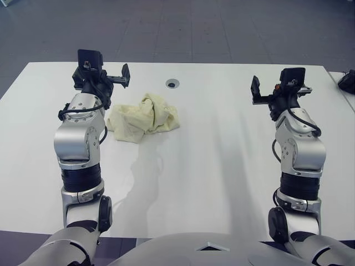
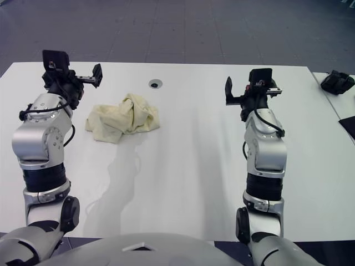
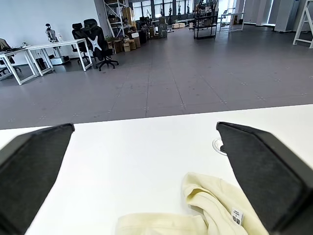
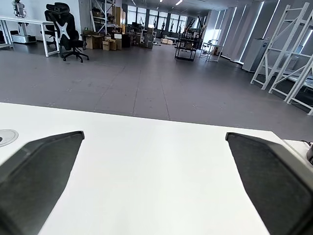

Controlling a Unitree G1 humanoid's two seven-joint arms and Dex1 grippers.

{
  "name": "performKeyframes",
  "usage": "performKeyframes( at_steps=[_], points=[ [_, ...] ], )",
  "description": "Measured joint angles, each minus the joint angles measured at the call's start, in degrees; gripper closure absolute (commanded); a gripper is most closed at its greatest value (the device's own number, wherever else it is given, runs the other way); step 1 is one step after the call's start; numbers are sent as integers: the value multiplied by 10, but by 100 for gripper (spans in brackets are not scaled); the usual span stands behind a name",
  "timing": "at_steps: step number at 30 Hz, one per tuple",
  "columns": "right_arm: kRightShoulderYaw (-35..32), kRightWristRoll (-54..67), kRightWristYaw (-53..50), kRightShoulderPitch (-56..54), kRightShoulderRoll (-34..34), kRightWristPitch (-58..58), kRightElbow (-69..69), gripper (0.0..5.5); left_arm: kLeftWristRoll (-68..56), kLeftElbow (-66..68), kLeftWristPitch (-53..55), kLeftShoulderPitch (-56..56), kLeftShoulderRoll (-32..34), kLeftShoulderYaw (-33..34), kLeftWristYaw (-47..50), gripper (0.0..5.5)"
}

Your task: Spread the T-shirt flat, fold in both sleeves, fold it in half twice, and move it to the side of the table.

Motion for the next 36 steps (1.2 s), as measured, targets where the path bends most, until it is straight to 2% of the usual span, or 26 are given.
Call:
performKeyframes(
  at_steps=[11, 14, 17, 21, 23, 29, 36],
  points=[
    [12, 0, 7, 21, 1, 5, -20, 13, 12, 14, -10, 15, 5, -16, -12, 10],
    [11, 0, 5, 21, 0, 5, -19, 13, 24, 112, -56, 6, 14, -27, -24, 10],
    [11, 0, 4, 21, 1, 0, -19, 13, 43, 264, -111, -32, 16, -54, -55, 10],
    [11, 0, 3, 19, 1, -6, -14, 13, 88, 442, -183, -81, 19, -121, -105, 10],
    [10, -1, 0, 15, 1, -12, -5, 13, 126, 519, -235, -98, 27, -180, -158, 10],
    [10, -1, 1, 13, 0, -17, 1, 13, 148, 494, -270, -92, 42, -227, -241, 10],
    [14, -3, 17, 16, -15, -18, -1, 13, 117, 270, -204, 18, 44, -263, -346, 10]
  ],
)
